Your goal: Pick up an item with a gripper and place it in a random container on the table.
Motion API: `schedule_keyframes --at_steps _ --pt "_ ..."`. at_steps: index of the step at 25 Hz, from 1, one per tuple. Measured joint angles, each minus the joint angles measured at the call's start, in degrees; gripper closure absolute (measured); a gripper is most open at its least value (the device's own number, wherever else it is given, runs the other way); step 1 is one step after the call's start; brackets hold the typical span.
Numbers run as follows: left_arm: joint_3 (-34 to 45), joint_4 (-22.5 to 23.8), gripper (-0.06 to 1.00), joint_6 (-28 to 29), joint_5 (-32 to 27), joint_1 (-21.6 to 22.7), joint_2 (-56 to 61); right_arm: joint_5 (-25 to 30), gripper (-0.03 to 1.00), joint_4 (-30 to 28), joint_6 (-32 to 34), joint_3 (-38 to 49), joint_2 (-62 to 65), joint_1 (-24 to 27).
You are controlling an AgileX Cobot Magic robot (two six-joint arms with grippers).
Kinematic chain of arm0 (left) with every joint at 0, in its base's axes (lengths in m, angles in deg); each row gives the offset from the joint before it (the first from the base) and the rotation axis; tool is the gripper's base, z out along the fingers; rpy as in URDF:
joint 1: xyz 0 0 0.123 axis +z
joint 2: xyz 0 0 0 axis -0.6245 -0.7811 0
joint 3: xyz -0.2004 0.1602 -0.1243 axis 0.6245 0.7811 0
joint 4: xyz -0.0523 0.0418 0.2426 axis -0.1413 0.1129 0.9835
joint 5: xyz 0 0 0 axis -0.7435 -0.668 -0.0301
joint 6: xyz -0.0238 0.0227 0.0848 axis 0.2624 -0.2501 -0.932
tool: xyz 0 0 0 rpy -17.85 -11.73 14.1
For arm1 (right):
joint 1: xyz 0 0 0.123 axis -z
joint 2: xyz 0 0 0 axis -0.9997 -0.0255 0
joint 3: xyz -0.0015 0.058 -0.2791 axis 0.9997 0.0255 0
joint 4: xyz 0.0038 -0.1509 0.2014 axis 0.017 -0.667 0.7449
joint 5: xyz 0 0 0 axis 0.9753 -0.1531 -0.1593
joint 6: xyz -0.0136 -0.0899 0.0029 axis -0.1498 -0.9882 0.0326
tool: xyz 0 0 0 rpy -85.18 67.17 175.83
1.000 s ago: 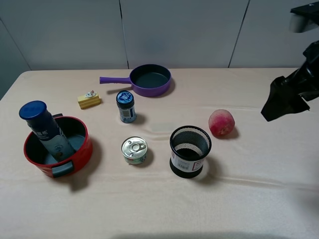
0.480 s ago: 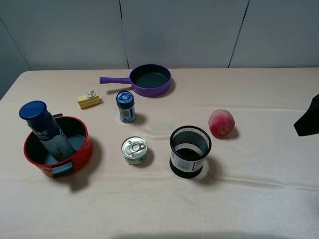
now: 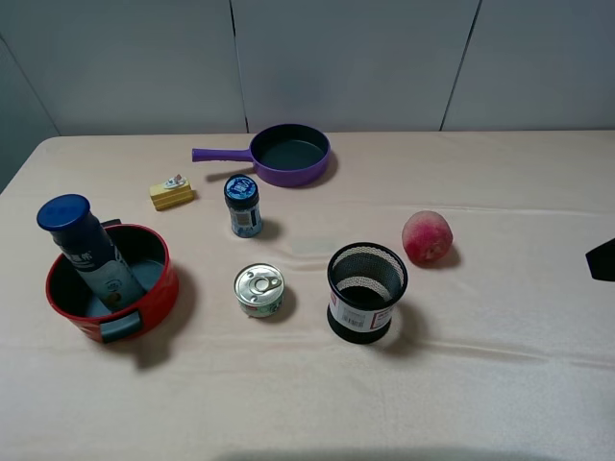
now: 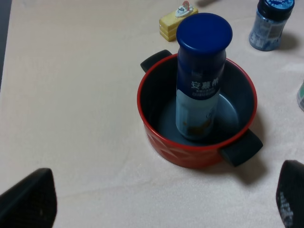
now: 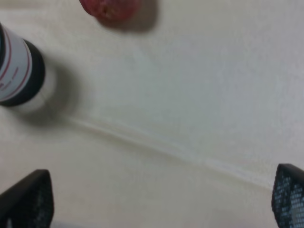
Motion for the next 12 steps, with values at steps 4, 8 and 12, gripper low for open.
schedule_keyframes --at_steps 4,8,12 --pt "0.0 0.0 0.02 0.0 0.0 0.0 0.0 -1.44 0.27 0.07 0.22 2.15 4.89 0.0" --pt "0.0 0.0 0.02 0.0 0.0 0.0 0.0 -2.3 0.27 0.89 0.61 3.78 9.1 0.0" --pt "0.0 0.0 0.02 0.0 0.0 0.0 0.0 -2.35 0.27 1.1 1.09 4.61 13.11 0.0"
